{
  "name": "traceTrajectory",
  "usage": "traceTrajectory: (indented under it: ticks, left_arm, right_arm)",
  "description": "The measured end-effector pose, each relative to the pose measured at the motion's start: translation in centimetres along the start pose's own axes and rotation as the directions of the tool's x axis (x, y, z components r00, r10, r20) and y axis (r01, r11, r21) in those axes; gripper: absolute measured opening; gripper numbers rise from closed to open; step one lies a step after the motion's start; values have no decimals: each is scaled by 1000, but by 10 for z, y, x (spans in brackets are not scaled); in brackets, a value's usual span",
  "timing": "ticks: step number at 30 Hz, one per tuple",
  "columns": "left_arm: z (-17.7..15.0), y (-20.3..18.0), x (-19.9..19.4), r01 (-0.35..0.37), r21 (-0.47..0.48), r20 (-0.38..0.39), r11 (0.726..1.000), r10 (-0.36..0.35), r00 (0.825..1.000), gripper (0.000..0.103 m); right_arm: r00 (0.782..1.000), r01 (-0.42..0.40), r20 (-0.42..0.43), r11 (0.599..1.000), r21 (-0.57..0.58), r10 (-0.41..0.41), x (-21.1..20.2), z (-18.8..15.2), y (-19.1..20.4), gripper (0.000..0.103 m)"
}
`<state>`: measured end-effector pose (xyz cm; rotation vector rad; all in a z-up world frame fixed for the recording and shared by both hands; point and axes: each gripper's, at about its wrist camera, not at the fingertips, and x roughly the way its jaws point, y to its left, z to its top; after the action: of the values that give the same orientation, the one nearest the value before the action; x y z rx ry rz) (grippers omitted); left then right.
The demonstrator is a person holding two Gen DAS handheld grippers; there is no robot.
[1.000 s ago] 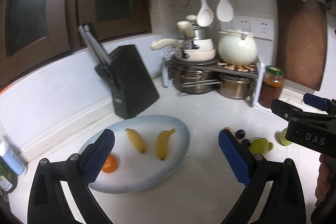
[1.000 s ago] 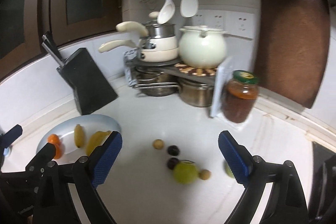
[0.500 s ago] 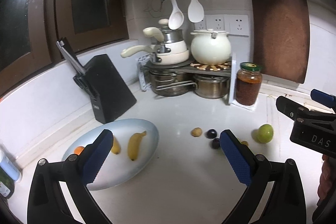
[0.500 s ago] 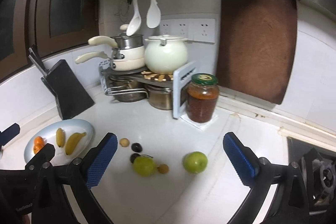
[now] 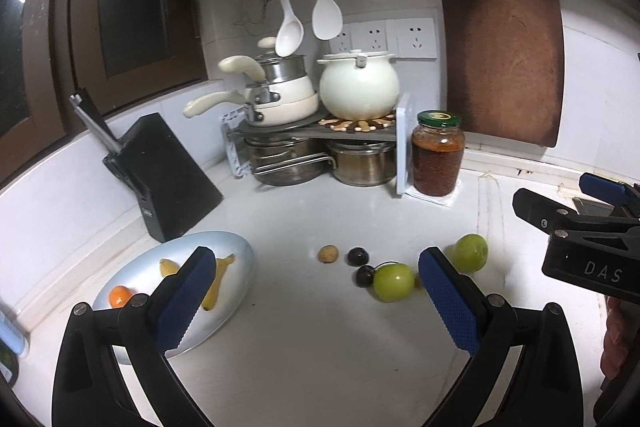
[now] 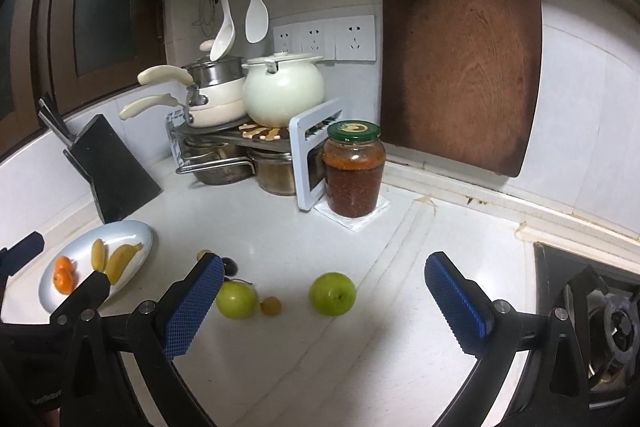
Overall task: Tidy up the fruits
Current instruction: 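Withdraw both tools from the plate toward the green apples, then lower the left tool around a green apple while the right tool approaches another apple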
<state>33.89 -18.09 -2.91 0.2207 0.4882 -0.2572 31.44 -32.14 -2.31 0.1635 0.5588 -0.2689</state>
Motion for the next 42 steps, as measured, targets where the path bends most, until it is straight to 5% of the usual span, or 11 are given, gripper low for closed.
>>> traceTrajectory:
  ticks: [22,42]
  left_arm:
    - [-10,-30,69,78,16,-90,997,-76,993,100]
    - [-28,-45,128,158,-14,-215,987,-158,964,88]
  right_arm:
    - [990,-51,-127,998,21,53,81,-15,-28,101]
    - [957,-123,-258,991,60,134,138,-32,-35,86]
